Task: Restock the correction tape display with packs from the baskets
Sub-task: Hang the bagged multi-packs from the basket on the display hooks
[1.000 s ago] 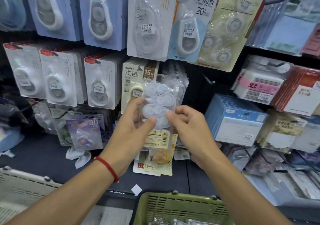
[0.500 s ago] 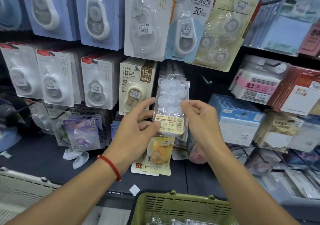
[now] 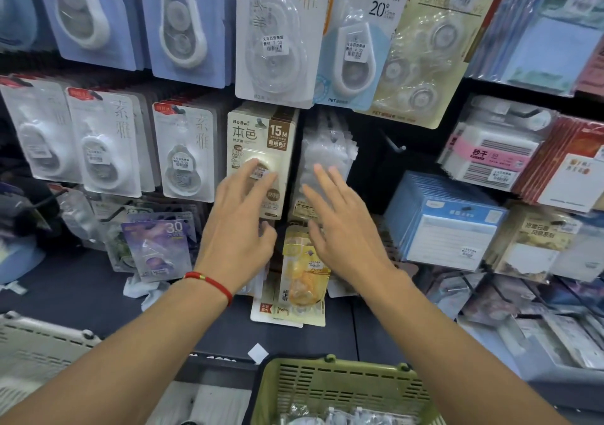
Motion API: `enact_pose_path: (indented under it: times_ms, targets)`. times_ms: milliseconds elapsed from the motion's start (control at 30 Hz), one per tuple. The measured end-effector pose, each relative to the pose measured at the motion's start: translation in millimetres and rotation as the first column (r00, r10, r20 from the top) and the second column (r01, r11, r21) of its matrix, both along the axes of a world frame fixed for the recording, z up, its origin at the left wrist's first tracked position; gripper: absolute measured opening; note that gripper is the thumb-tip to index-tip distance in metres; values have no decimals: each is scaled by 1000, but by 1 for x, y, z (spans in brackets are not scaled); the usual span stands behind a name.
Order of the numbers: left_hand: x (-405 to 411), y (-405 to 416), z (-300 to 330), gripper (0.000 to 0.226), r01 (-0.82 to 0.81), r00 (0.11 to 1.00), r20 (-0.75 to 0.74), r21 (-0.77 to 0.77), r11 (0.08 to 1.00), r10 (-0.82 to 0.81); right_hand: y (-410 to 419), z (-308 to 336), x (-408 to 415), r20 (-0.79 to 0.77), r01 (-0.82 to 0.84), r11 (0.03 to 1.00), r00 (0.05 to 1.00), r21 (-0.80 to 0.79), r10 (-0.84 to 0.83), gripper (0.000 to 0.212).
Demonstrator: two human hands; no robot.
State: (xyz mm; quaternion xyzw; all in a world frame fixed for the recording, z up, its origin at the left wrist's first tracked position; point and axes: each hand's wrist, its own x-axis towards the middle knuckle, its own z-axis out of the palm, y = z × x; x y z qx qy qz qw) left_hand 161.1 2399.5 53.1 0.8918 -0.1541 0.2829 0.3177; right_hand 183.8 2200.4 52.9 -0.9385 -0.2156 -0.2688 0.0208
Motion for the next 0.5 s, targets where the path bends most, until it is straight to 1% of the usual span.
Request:
enact_pose_path:
  times_ms: [33, 100, 167, 267, 333, 367, 433, 500]
  targets:
    - [2, 0, -3, 83, -5, 1000, -18, 44, 999, 5, 0, 0, 10, -34, 49, 997, 998, -60, -51, 62]
    - [3, 0, -10, 94, -10, 999, -34, 108, 994, 14, -1, 3, 29, -81, 105, 990, 990, -98, -113, 68]
    - [5, 1, -15, 99, -9, 1000, -27, 124, 992, 12, -3, 6, 46, -116, 120, 988, 985, -102, -131, 75]
    - [7, 2, -18, 102, -7, 1000, -18, 136, 991, 9, -6, 4, 58, -123, 116, 985, 984, -126, -132, 85]
    - [7, 3, -19, 104, -5, 1000, -18, 156, 988, 8, -7, 2, 58, -121, 110, 987, 985, -119, -124, 87]
    - [7, 4, -20, 104, -5, 1000, -15, 162, 987, 8, -7, 3, 58, -124, 107, 988, 985, -108, -120, 84]
    - [4, 4, -20, 100, -5, 1000, -12, 158, 987, 7, -6, 6, 52, -143, 99, 990, 983, -98, -112, 68]
    - [-1, 4, -19, 90, 1, 1000, -17, 137, 991, 1, -10, 9, 39, -160, 80, 995, 983, -52, -87, 55]
